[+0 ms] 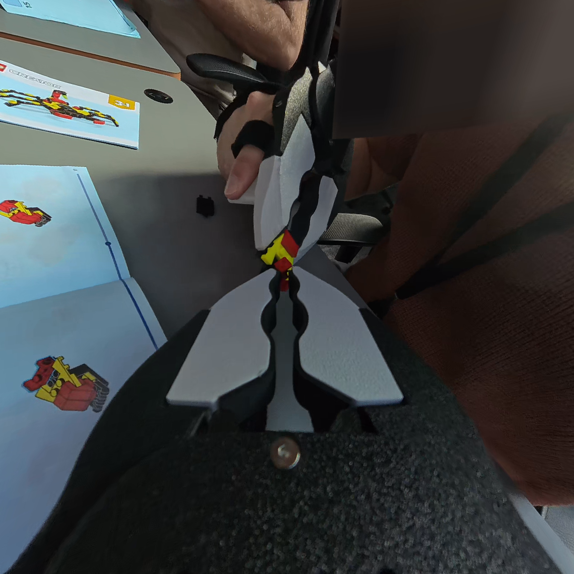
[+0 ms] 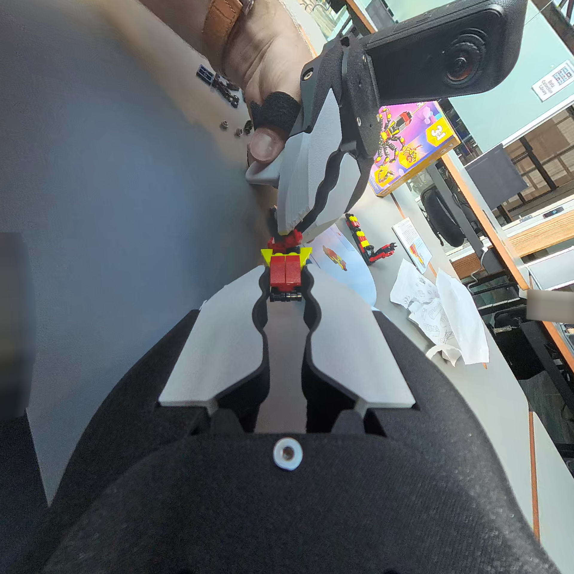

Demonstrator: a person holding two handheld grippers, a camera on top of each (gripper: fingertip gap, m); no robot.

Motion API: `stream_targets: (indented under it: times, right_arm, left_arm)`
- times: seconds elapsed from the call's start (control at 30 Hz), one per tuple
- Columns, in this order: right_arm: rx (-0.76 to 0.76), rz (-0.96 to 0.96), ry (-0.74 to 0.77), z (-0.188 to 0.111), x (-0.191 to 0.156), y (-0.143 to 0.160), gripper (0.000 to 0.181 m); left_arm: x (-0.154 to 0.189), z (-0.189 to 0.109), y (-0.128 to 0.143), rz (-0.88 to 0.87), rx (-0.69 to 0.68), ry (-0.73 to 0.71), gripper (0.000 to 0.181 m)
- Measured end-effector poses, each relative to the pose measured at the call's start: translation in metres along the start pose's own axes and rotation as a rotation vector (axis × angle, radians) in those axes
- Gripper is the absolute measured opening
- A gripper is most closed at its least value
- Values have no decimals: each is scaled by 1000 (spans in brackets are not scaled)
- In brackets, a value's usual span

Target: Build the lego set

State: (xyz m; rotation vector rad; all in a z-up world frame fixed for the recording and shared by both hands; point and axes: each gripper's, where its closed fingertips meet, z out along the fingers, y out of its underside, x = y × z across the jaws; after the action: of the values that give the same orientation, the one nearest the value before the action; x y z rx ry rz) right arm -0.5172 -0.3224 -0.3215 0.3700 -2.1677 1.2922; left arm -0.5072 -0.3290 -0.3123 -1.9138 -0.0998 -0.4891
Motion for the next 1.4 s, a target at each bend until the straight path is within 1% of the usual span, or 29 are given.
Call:
stream_targets:
  times: [0.1, 0.17, 0.23, 0.3, 0.33, 0.43, 0.53, 0.63, 0.7, 0.83, 0.97, 1.07, 1.17, 1.23, 1.3, 1.4]
  right_arm:
    - [6, -2, 0, -1, 1, -1, 18]
    - [-35, 10, -35, 1, -3, 7, 18]
    - [-97, 46, -89, 5, -11, 17, 18]
    - [-154, 69, -136, 6, -17, 26, 18]
    - [-183, 93, -173, 7, -21, 30, 18]
    - [-244, 140, -216, 6, -23, 38, 18]
    - [-286, 179, -235, 4, -23, 43, 18]
    - [-321, 218, -258, 1, -24, 48, 19]
    - [-336, 260, -275, -3, -24, 51, 19]
    - [-372, 329, -286, -10, -25, 55, 22]
    - [-399, 392, -303, -15, -25, 58, 27]
    - [-346, 439, -271, -23, -20, 51, 28]
    - [-215, 544, -215, -40, -15, 31, 25]
    - [-105, 626, -149, -54, -12, 16, 16]
    - [-39, 703, -103, -62, -16, 7, 9]
    - [-106, 718, -102, -62, -39, 9, 8]
  left_arm:
    - [-2, -1, -1, 10, -21, -9, 5]
    - [-7, -2, 5, 5, -70, -49, 5]
    - [-6, -1, 11, -2, -120, -48, 4]
    - [-10, 2, 19, -15, -180, -79, 3]
    - [-13, 3, 23, -12, -209, -105, 2]
    - [-22, 3, 29, 12, -262, -178, 2]
    - [-33, -7, 29, 63, -291, -308, 3]
    - [-32, -16, 31, 145, -336, -408, 5]
    - [-26, -19, 30, 171, -329, -449, 8]
    - [-12, -23, 38, 157, -318, -482, 9]
    - [-1, -23, 43, 123, -261, -487, 10]
    - [0, -30, 40, 129, -217, -543, 10]
    - [8, -34, 34, 121, -131, -572, 10]
    - [15, -33, 36, 141, -106, -581, 10]
    - [19, -30, 43, 163, -133, -591, 10]
    - [24, -18, 58, 209, -220, -575, 13]
